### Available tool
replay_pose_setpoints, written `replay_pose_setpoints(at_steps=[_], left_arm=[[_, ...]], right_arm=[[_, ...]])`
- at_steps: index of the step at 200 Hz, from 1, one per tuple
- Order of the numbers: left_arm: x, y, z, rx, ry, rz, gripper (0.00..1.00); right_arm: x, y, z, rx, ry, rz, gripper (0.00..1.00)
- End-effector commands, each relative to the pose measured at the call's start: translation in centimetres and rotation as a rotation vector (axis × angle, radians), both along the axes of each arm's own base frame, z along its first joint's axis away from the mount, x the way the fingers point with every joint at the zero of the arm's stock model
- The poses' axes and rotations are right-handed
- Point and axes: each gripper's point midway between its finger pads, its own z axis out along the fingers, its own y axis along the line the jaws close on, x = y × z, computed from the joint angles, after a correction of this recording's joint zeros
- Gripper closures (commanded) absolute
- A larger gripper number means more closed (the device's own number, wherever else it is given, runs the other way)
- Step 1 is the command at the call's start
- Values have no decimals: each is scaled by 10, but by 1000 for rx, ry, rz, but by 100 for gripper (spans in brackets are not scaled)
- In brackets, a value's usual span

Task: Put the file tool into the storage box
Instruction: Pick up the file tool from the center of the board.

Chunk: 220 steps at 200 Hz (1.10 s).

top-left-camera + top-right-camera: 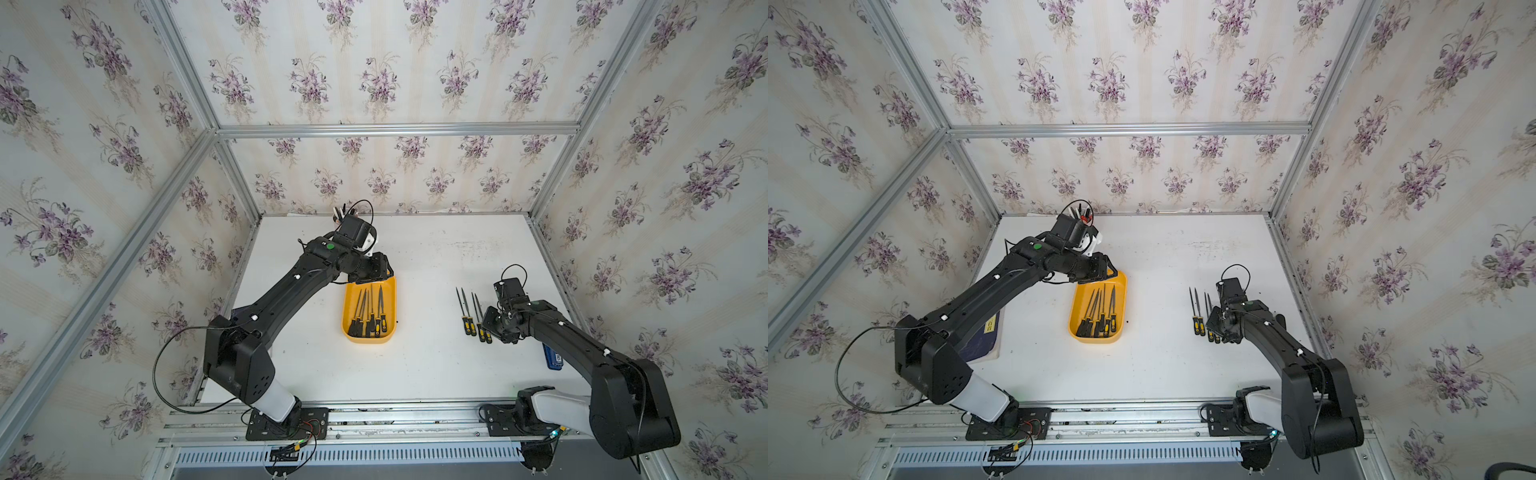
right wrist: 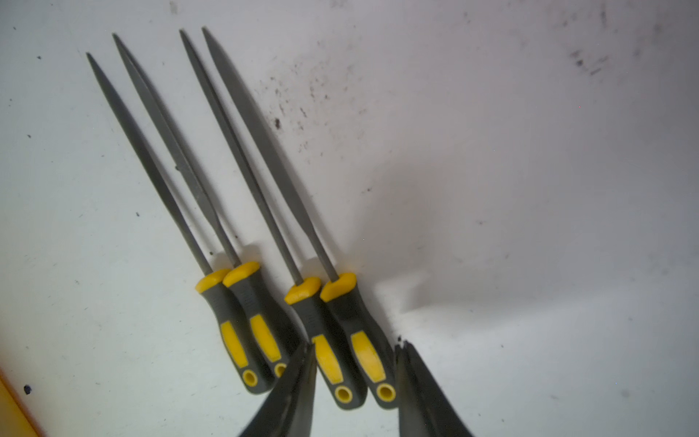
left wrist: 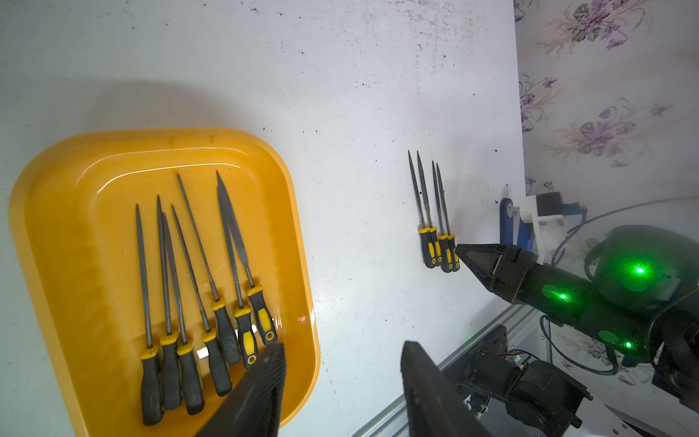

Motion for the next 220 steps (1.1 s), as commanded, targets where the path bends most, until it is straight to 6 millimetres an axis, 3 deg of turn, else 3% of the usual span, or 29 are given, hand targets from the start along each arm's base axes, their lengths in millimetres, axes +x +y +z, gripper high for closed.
replay_pose_setpoints(at_steps=[1,86,149,220], left_arm=[[1,-3,3,-23,-11,1,46],[-1,-2,-6,-18,5,4,46],[-1,-3,-5,-22,6,1,46],[-1,-5,-8,-29,14,-4,45]], right_arm=[[-11,-4,-6,-17,54,-18,61],[-13,-5,-25,-32,99,-13,65],[-4,-4,1,-16,35,-23,63],[-19,-10,-12,-43,103,-59,63]])
